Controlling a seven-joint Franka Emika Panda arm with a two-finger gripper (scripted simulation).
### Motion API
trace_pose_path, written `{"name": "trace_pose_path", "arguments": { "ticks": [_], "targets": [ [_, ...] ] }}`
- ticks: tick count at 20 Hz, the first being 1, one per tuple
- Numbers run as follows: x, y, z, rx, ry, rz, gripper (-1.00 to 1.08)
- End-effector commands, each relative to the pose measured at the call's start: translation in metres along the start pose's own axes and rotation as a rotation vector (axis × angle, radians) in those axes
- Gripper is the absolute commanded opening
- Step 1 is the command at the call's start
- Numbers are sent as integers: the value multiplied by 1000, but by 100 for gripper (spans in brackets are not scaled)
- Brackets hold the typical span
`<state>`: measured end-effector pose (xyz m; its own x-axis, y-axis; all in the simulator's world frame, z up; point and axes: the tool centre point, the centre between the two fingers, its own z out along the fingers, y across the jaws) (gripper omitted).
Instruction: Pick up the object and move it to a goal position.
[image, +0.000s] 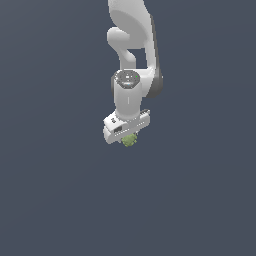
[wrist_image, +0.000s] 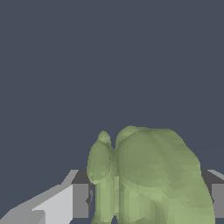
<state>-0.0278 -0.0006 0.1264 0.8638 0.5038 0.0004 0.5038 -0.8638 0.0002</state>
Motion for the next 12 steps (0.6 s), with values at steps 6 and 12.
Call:
{"name": "trace_pose_path", "arguments": {
  "ticks": [6,12],
  "targets": [
    [0,20,-80,1,1,-1,-100],
    [0,36,-143,1,1,-1,-100]
  ]
}}
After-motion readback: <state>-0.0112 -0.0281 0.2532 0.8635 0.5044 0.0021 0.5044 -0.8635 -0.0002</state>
